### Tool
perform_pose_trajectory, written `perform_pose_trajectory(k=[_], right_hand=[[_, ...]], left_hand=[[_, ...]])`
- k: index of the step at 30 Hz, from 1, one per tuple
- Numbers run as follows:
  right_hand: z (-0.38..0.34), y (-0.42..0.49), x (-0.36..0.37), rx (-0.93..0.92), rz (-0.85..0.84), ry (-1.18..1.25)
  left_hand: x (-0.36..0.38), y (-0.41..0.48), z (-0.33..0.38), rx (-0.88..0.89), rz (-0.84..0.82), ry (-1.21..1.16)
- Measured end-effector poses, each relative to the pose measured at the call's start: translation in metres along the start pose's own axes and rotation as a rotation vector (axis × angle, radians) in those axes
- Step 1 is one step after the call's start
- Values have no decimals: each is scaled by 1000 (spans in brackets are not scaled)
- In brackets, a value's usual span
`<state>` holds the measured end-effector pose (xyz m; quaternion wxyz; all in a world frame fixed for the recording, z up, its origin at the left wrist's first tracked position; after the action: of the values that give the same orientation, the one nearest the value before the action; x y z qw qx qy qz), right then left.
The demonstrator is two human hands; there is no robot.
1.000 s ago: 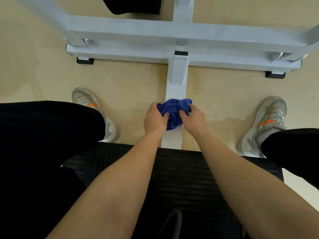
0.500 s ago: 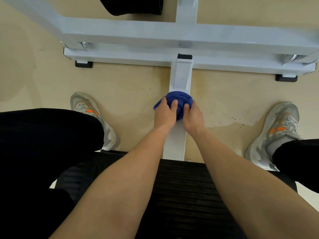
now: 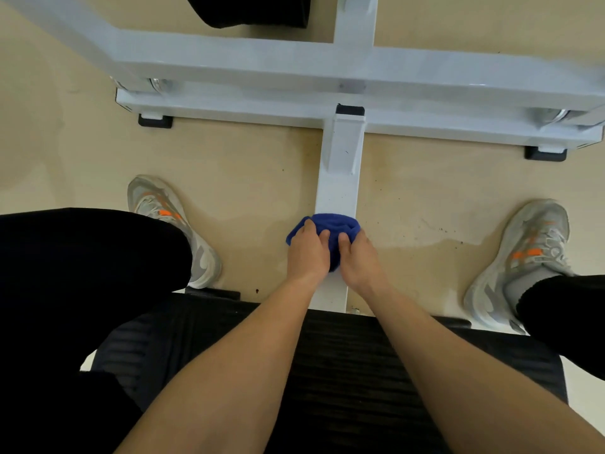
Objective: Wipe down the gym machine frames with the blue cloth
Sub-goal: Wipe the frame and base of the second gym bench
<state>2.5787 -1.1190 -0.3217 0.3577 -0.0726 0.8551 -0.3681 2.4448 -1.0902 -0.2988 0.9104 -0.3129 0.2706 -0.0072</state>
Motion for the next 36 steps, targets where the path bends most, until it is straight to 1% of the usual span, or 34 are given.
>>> perform_pose_trajectory(k=[3,5,7,10,13,17,19,23,25,27,29,31,33,36], right_hand=[[-15,23,-20,38,97,8],[-27,42,-35,52,159,12],[-39,61,-49,57,197,-5],[-54,76,-64,38,192,-51],[-53,68,-65,24,141,-118],[-33,36,-45,70,43,-236],[-21,19,-30,94,-29,-277],[1,-16,-2,88,-193,-459],[10,-29,11,76,-282,-554],[14,-36,15,95,-336,-590],[17,-41,16,107,-377,-615],[16,-40,13,96,-344,-572],[11,-32,5,84,-248,-470],[-1,-8,-13,113,-124,-342]], left_hand=[[-6,20,15,27,97,11],[-9,36,32,33,130,-9],[-10,58,45,31,133,-40],[-12,82,58,32,110,-68],[-12,81,55,38,47,-24],[-9,51,27,-8,-39,69],[-8,29,12,-30,-74,95],[-7,-15,-16,-108,-141,154],[-3,-27,-24,-157,-206,211],[-1,-33,-31,-221,-267,320],[-3,-36,-32,-235,-279,394],[-3,-33,-26,-185,-243,348],[-8,-26,-18,-128,-164,264],[-12,-6,-5,-101,-73,170]])
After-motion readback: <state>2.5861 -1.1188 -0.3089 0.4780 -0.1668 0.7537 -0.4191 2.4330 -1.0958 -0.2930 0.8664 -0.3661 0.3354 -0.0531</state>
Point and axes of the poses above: each hand's wrist, its own y-axis towards the middle knuckle, its own x-axis out of the palm, z = x × y, the point moved 10 cm from there along y, towards the middle knuckle, and after that the axes turned 15 degrees about -y, right-handed, at the moved point
